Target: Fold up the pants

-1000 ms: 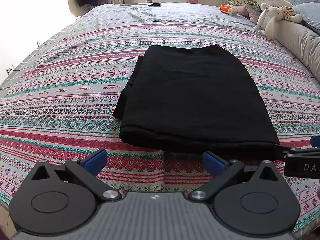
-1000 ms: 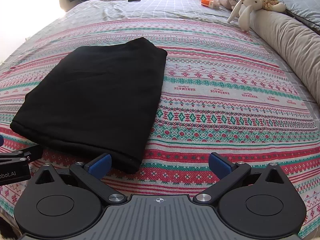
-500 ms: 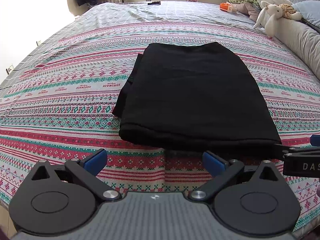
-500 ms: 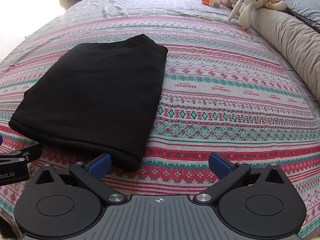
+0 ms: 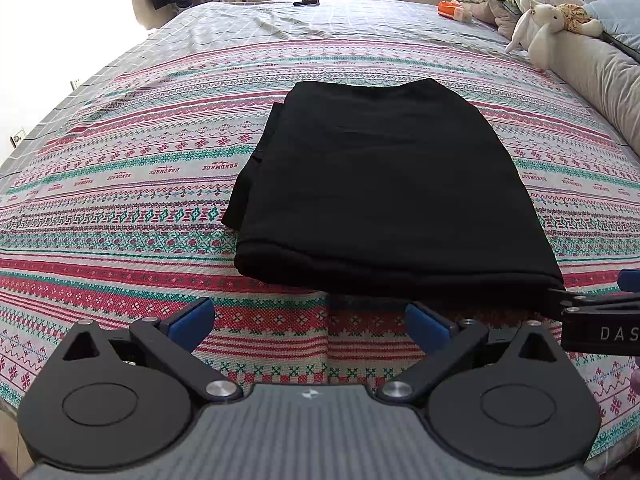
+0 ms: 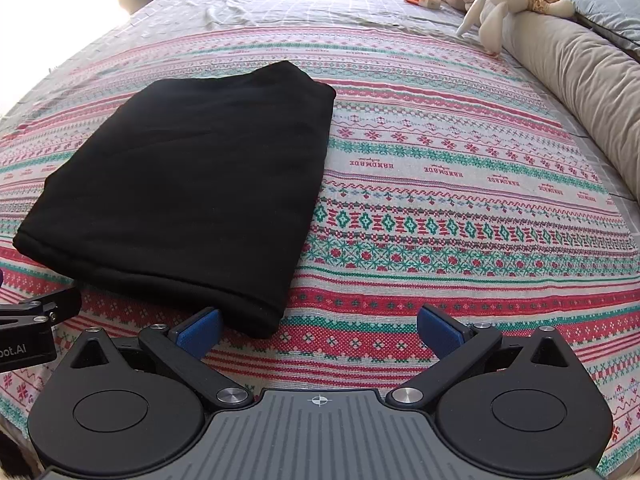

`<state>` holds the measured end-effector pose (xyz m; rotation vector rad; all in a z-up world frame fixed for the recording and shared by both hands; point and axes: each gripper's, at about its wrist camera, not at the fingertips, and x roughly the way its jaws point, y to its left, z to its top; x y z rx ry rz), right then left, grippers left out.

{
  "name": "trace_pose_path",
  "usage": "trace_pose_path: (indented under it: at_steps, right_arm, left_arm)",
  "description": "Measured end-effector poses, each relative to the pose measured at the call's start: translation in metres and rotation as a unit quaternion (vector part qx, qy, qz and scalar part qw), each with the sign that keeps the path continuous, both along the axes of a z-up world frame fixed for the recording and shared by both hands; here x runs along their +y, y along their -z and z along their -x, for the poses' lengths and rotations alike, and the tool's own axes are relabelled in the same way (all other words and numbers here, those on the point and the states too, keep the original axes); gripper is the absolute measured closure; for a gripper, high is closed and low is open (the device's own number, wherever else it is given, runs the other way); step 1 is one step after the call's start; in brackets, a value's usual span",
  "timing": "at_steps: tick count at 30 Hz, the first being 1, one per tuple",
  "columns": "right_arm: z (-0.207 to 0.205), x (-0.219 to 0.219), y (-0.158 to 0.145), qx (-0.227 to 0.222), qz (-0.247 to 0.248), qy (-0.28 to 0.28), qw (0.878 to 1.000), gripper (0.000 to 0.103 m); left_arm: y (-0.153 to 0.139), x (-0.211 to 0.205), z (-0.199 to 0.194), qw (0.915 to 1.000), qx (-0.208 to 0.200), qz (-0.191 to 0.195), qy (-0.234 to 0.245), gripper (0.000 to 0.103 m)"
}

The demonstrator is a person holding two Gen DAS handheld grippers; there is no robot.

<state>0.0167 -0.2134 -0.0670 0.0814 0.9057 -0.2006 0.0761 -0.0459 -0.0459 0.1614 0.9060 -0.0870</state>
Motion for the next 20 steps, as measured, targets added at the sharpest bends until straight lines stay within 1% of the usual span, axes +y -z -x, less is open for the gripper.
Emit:
trace_pose_path:
  at_steps: [20]
  right_arm:
    - [-0.0007, 0.0001, 0.0077, 0.009, 0.004, 0.003, 1.0, 0.0]
  left_arm:
    - [0.0073, -0.0017, -0.0019, 0.9998, 0.007, -0.017, -0.001, 0.0]
